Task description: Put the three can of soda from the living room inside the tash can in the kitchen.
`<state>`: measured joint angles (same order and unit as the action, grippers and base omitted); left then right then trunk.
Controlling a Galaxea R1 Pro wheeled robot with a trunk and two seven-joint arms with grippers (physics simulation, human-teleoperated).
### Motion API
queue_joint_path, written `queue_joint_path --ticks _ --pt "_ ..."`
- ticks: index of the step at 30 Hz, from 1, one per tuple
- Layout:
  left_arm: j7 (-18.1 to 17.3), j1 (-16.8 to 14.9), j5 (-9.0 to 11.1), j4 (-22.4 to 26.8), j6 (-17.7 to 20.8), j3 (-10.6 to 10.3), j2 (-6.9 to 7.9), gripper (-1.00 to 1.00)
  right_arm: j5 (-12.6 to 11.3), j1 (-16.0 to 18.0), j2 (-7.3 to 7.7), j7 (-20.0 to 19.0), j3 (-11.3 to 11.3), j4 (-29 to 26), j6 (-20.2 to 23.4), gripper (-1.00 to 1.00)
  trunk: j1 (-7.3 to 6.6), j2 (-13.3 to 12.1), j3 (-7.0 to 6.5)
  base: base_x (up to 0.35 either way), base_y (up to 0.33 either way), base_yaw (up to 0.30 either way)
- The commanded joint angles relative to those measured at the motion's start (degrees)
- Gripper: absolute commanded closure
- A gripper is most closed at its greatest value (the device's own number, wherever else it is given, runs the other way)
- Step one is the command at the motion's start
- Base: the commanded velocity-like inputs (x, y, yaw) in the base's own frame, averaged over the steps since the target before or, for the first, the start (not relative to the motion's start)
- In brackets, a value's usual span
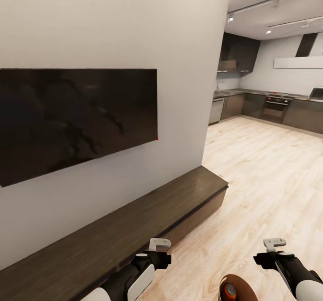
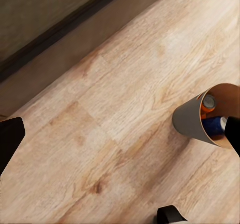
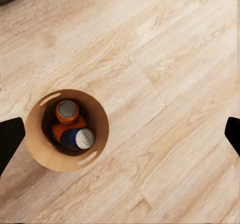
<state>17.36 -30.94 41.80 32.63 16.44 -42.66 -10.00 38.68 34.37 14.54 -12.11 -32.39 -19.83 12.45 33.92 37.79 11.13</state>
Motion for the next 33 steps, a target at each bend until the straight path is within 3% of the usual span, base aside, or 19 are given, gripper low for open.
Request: queue_joint_path --ticks 1,8,33 --pt "0.00 0.00 -0.02 -0.01 0.00 -0.01 0.00 -1.00 0.00 -0.03 -0.01 0.01 -0.01 0.02 -1.18 -1.00 -0.22 -0.42 -0.28 0.000 0.000 0.000" --pt "-0.01 0.00 -0.04 -0.07 0.00 -0.03 0.00 -1.00 -0.02 -0.08 -0.03 -0.01 -0.09 0.05 -3.05 -1.00 -1.76 -3.23 -2.18 0.000 0.000 0.000" --pt "-0.04 0.00 -0.05 -0.20 0.00 -0.38 0.00 -1.00 -0.01 -0.09 -0.04 0.00 -0.13 0.06 -3.47 -1.00 -7.25 -13.26 -8.96 0.000 0.000 0.000"
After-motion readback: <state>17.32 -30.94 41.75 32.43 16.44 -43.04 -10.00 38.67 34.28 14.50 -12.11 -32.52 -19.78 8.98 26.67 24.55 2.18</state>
